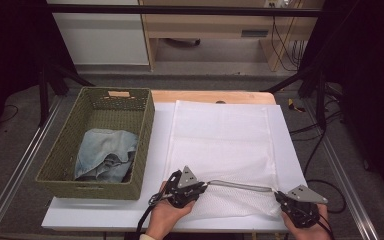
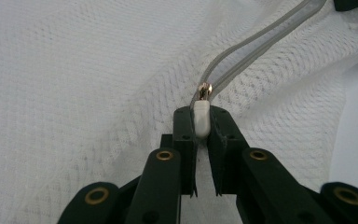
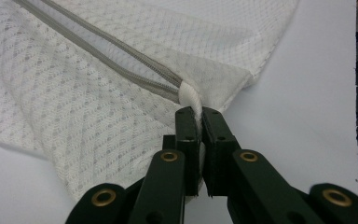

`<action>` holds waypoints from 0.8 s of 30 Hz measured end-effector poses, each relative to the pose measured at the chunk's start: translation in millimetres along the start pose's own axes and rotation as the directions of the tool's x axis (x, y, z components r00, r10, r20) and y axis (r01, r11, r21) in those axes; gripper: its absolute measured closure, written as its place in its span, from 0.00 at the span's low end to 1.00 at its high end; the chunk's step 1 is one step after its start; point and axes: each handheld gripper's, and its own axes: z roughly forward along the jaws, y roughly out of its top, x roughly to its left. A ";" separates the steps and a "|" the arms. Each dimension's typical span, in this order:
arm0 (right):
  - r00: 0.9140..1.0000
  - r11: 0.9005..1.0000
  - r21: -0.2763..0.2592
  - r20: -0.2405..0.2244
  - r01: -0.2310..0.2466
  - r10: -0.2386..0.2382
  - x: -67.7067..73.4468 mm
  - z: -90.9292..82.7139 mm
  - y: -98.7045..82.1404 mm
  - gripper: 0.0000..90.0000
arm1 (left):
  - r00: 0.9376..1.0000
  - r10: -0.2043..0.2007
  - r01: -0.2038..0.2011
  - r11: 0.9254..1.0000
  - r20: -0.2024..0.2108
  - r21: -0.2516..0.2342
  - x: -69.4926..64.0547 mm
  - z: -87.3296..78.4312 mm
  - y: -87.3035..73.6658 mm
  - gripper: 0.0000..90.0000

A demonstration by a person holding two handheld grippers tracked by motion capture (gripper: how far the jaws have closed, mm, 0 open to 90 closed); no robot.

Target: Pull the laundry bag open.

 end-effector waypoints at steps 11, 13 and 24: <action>1.000 1.000 0.003 0.007 0.007 -0.007 0.7 -0.1 0.2 0.96 | 1.000 0.004 -0.004 1.000 0.002 -0.004 1.4 -2.5 -1.3 0.91; 1.000 1.000 0.003 0.006 0.006 -0.006 0.8 0.0 0.3 0.96 | 1.000 0.007 -0.007 1.000 0.003 -0.005 1.3 -3.2 -1.4 0.91; 1.000 1.000 0.013 0.002 0.010 -0.010 2.0 1.3 0.3 0.96 | 0.998 0.056 -0.056 0.998 -0.011 0.004 -3.2 -13.3 4.2 0.91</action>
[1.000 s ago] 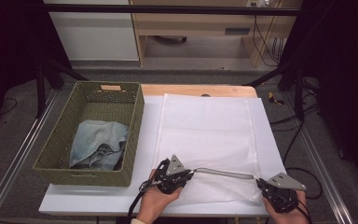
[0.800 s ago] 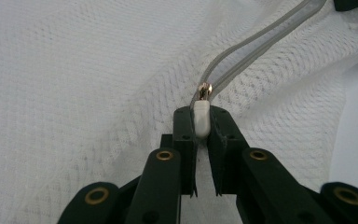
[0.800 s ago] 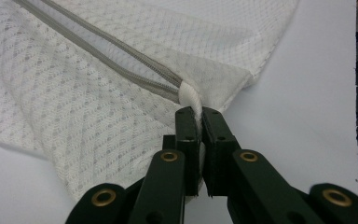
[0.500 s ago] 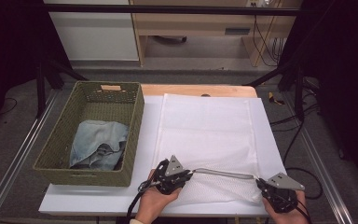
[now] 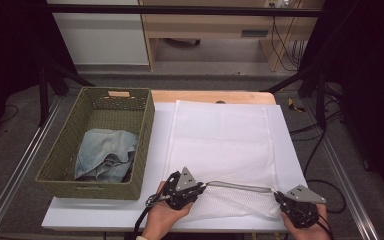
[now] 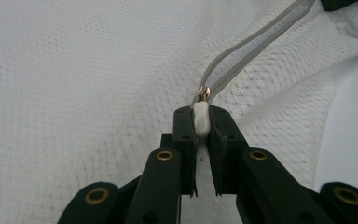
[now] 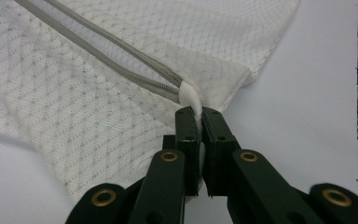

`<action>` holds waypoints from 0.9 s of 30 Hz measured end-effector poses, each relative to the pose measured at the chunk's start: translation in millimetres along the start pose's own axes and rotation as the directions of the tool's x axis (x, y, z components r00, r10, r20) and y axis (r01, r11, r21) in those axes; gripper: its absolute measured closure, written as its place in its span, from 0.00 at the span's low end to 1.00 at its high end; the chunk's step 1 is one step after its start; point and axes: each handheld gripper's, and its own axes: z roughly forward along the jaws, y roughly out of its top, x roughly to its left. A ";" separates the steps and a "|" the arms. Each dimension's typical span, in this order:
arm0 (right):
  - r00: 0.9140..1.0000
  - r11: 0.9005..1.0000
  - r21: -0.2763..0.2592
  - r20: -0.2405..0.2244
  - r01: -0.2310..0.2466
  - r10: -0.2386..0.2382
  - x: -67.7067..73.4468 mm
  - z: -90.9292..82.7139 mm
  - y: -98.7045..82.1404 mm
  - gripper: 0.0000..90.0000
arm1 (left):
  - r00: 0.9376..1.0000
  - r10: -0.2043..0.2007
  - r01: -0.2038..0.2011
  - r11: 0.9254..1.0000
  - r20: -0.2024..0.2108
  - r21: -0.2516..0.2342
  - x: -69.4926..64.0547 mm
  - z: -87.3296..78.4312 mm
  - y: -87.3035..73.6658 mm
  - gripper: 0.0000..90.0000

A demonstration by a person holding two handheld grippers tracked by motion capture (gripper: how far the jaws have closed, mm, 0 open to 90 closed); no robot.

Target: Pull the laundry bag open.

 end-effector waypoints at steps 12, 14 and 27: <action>1.000 1.000 -0.001 0.000 0.002 -0.002 -0.8 -0.3 -0.3 0.96 | 1.000 0.009 -0.010 1.000 0.021 0.009 11.9 -11.0 4.3 0.91; 1.000 1.000 0.001 -0.002 -0.003 0.003 -1.7 -0.9 -1.1 0.96 | 1.000 0.029 -0.029 0.999 0.009 0.039 13.8 -12.6 3.0 0.91; 1.000 1.000 0.013 0.002 -0.006 0.006 -1.8 -1.8 -1.9 0.96 | 1.000 -0.003 0.003 0.999 0.003 0.045 25.2 -29.4 -17.8 0.91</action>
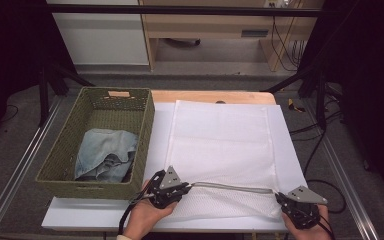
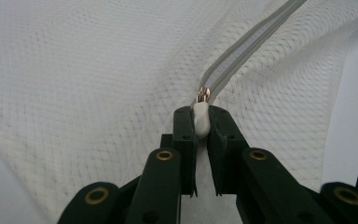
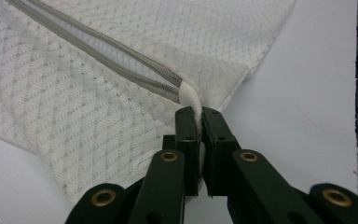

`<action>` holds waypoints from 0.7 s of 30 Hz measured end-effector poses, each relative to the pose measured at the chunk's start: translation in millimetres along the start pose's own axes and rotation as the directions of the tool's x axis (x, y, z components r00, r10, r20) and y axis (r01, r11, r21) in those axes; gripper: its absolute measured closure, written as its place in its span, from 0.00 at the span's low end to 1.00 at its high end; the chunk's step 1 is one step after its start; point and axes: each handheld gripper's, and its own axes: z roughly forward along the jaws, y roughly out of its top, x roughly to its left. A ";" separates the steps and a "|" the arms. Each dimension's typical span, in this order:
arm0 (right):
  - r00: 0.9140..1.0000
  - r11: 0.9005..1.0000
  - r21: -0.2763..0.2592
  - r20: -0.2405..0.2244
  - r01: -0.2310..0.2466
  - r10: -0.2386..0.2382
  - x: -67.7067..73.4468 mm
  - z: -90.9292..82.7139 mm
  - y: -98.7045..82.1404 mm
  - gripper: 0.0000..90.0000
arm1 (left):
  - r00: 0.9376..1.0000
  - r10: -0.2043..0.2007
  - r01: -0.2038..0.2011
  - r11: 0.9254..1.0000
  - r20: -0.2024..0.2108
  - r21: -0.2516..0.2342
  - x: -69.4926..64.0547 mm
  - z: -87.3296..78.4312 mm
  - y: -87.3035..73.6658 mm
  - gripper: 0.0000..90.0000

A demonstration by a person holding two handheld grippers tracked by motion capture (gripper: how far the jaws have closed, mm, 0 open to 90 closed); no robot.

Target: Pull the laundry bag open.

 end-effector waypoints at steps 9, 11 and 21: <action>1.000 1.000 0.012 -0.002 -0.002 0.003 -1.1 2.5 -0.5 0.96 | 1.000 -0.010 0.010 1.000 -0.004 0.004 -0.9 1.0 -6.0 0.91; 1.000 1.000 0.014 0.001 -0.003 0.003 -1.3 2.5 -0.4 0.96 | 1.000 -0.003 0.003 1.000 -0.005 0.003 -1.0 0.5 -6.3 0.91; 1.000 0.999 0.031 0.005 -0.006 0.006 -0.9 3.5 -0.7 0.96 | 1.000 -0.012 0.012 1.000 -0.008 0.001 0.5 -2.4 -12.2 0.91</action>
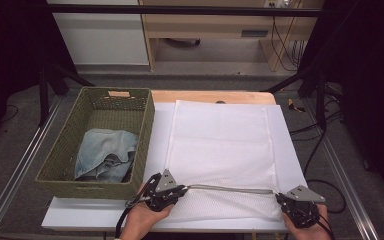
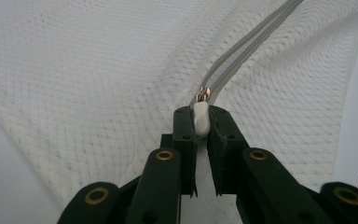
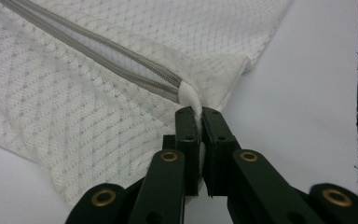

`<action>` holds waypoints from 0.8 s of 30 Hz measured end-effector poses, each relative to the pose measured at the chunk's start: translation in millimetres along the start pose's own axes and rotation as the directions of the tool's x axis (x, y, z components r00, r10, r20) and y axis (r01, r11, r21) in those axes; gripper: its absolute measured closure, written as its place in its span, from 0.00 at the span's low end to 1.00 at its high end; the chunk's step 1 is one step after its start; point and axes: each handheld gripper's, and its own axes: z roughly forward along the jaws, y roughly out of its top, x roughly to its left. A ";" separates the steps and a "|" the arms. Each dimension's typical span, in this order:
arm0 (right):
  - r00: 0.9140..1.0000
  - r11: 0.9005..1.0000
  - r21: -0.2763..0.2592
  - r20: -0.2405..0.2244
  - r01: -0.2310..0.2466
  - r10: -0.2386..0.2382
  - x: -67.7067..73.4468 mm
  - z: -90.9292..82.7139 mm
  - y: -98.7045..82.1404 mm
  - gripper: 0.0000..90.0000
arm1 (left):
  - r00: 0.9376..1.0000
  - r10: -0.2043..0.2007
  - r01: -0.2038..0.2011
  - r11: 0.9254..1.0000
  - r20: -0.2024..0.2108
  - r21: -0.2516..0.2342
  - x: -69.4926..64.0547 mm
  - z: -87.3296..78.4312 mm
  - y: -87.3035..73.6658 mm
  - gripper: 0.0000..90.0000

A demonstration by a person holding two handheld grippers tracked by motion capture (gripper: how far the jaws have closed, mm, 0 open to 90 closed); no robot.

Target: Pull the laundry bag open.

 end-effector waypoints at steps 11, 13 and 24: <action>1.000 1.000 0.000 0.012 -0.011 0.011 -5.8 0.1 -1.9 0.96 | 1.000 0.007 -0.006 1.000 -0.012 0.015 0.6 -2.1 -2.3 0.91; 1.000 1.000 0.004 0.013 -0.012 0.012 -7.0 -0.3 -2.6 0.96 | 1.000 0.004 -0.004 1.000 -0.014 0.016 1.5 -2.9 -3.9 0.91; 1.000 1.000 0.014 0.015 -0.012 0.012 -7.1 0.5 -2.9 0.96 | 1.000 -0.012 0.012 1.000 -0.023 0.014 5.3 -7.9 -9.6 0.91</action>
